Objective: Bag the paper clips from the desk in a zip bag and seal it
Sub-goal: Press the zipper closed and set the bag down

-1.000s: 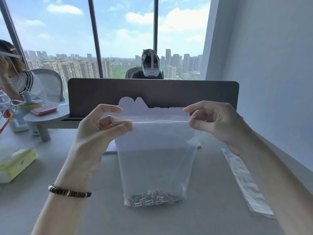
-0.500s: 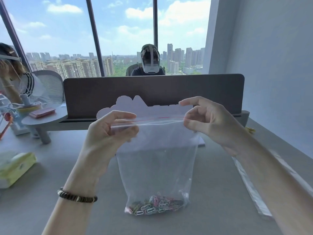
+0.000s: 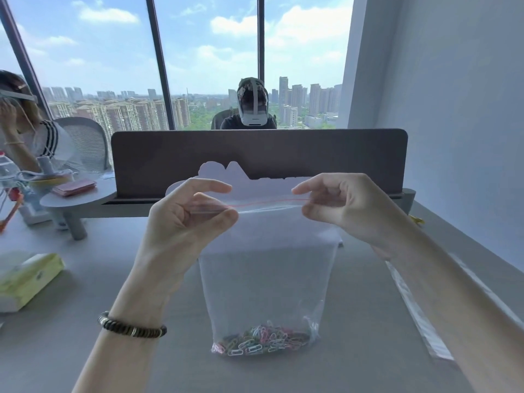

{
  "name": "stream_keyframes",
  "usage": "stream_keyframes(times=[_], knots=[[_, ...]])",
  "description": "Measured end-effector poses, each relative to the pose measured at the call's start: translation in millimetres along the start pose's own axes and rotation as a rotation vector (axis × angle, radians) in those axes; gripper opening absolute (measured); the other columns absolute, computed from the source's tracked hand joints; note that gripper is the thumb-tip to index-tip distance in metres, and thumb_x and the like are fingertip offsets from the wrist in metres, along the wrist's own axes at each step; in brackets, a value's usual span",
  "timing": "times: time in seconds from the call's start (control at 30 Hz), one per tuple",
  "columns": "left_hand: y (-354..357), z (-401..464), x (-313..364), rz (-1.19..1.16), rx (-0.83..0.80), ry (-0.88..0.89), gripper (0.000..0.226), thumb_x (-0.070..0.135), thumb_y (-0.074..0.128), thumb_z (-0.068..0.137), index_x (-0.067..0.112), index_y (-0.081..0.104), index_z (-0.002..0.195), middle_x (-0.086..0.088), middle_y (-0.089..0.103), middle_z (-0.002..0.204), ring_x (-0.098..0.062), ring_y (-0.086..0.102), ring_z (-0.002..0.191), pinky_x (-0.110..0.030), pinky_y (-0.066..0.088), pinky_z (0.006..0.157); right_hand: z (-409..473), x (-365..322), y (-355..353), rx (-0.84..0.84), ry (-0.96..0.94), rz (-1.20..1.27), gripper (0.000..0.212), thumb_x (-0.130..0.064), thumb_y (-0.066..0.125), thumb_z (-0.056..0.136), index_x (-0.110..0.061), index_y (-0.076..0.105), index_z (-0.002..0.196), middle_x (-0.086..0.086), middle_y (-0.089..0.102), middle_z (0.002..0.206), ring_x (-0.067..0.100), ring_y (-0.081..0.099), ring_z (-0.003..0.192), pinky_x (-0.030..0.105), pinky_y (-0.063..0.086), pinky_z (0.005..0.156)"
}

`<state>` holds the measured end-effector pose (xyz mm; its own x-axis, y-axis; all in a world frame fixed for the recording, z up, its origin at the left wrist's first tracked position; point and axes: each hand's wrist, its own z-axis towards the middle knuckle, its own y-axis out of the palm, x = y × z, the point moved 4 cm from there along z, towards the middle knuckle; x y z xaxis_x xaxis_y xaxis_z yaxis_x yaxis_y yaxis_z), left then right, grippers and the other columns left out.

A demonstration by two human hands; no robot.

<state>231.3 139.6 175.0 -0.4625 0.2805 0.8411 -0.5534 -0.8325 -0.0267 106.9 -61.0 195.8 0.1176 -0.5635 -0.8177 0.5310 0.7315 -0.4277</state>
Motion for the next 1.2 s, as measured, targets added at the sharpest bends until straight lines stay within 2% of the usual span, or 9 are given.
stream_keyframes(times=[0.1,0.27,0.4,0.53,0.63,0.87,1.0,1.13,1.2], knots=[[-3,-2,2,0.036,0.01,-0.015,0.036,-0.001,0.078,0.076,0.021,0.073,0.103,-0.003,0.071,0.075,-0.015,0.067,0.072,-0.02,0.052,0.072,-1,-7,5,-0.042,0.014,-0.052,0.007,-0.015,0.08,0.078,-0.019,0.078,0.083,-0.007,0.078,0.085,0.0,0.072,0.083,0.014,0.054,0.08],[-6,-5,9,0.212,-0.08,-0.087,0.029,0.01,0.083,0.074,0.032,0.078,0.092,0.01,0.074,0.076,-0.005,0.071,0.079,-0.017,0.051,0.072,-5,-17,9,-0.019,-0.043,-0.115,0.005,-0.014,0.081,0.076,-0.014,0.077,0.074,-0.011,0.07,0.065,-0.007,0.059,0.055,0.004,0.043,0.061],[-4,-8,19,0.255,-0.126,-0.06,0.013,0.005,0.081,0.074,0.017,0.078,0.071,0.002,0.076,0.072,-0.004,0.069,0.068,-0.013,0.051,0.068,-8,-23,10,-0.085,-0.056,-0.177,0.006,-0.023,0.079,0.079,-0.019,0.075,0.078,-0.005,0.075,0.078,0.006,0.071,0.077,0.021,0.054,0.078],[-4,-10,25,0.295,-0.145,-0.015,0.012,0.004,0.082,0.073,0.015,0.077,0.07,-0.003,0.074,0.073,-0.008,0.068,0.068,-0.016,0.051,0.07,-10,-31,15,-0.148,-0.083,-0.24,0.01,-0.035,0.08,0.076,-0.027,0.076,0.081,0.001,0.065,0.069,0.012,0.055,0.063,0.029,0.049,0.069],[-2,-12,28,0.325,-0.148,-0.036,0.012,0.005,0.081,0.074,0.014,0.077,0.069,0.001,0.075,0.07,-0.005,0.068,0.066,-0.013,0.05,0.068,-10,-37,18,-0.105,-0.12,-0.269,0.006,-0.029,0.082,0.075,-0.024,0.078,0.074,0.005,0.07,0.076,0.027,0.06,0.073,0.04,0.053,0.076],[-2,-15,28,0.314,-0.142,-0.117,0.011,0.006,0.081,0.075,0.015,0.077,0.07,0.005,0.075,0.068,-0.001,0.066,0.063,-0.01,0.048,0.063,-16,-37,18,-0.107,-0.062,-0.266,0.007,-0.032,0.08,0.077,-0.026,0.077,0.08,-0.008,0.074,0.08,-0.003,0.065,0.073,0.016,0.047,0.076],[0,-16,28,0.323,-0.125,-0.104,0.013,0.006,0.081,0.074,0.015,0.075,0.068,0.006,0.073,0.066,-0.001,0.065,0.062,-0.01,0.047,0.063,-18,-41,21,-0.149,-0.059,-0.363,0.014,-0.042,0.079,0.074,-0.032,0.077,0.084,-0.008,0.076,0.081,0.003,0.067,0.081,0.023,0.051,0.082],[1,-15,26,0.323,-0.125,-0.103,0.014,0.006,0.08,0.075,0.015,0.073,0.068,0.005,0.072,0.066,-0.002,0.063,0.061,-0.011,0.047,0.061,-19,-47,29,-0.134,-0.122,-0.414,0.009,-0.034,0.08,0.076,-0.026,0.078,0.076,-0.004,0.075,0.076,0.011,0.067,0.08,0.023,0.048,0.068],[0,-15,24,0.311,-0.134,-0.115,0.014,0.006,0.079,0.076,0.016,0.073,0.068,0.005,0.072,0.068,-0.002,0.063,0.061,-0.012,0.047,0.061,-20,-47,30,-0.099,-0.149,-0.404,0.008,-0.033,0.081,0.074,-0.025,0.078,0.075,-0.004,0.074,0.073,0.013,0.066,0.076,0.031,0.054,0.074]])
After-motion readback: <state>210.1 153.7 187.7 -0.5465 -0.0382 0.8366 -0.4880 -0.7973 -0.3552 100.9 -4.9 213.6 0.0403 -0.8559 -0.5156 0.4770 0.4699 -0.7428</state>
